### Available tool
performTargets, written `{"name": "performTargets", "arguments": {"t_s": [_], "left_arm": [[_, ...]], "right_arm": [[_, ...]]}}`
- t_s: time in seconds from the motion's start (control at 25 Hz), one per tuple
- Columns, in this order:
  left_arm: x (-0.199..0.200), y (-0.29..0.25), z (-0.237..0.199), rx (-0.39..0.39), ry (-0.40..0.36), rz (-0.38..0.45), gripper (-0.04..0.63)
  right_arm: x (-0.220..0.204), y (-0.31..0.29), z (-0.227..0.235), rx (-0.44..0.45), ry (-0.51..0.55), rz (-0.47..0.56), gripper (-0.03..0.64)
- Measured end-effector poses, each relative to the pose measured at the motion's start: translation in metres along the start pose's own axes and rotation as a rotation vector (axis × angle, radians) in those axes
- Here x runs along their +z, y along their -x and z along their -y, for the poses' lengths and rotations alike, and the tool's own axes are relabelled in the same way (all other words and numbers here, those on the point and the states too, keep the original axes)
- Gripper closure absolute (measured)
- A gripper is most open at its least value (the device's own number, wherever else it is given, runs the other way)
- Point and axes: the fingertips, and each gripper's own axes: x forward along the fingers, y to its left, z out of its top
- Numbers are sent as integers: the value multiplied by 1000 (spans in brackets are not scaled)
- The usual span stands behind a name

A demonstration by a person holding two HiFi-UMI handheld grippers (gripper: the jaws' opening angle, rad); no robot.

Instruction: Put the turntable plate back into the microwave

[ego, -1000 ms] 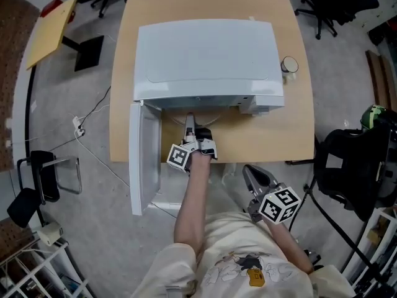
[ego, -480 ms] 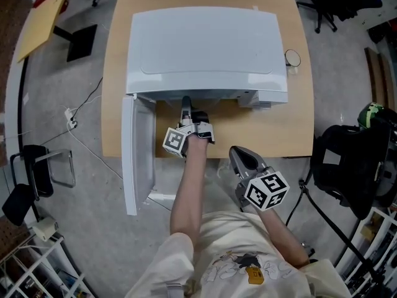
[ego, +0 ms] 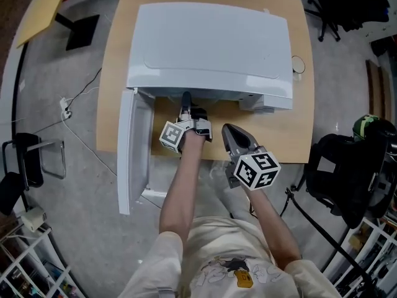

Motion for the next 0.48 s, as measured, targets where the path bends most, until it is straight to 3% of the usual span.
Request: {"name": "performTargets", "arguments": {"t_s": [0.28, 0.44, 0.48], "left_arm": [[0, 0, -20, 103, -54, -32, 572], [-2, 4, -23, 126, -56, -44, 569], [-2, 4, -23, 135, -58, -47, 568]], "right_arm": [[-5, -22, 11, -1, -12, -42, 612], [-24, -50, 29, 0, -125, -117, 610], [-28, -59, 34, -1, -157, -135, 584]]}}
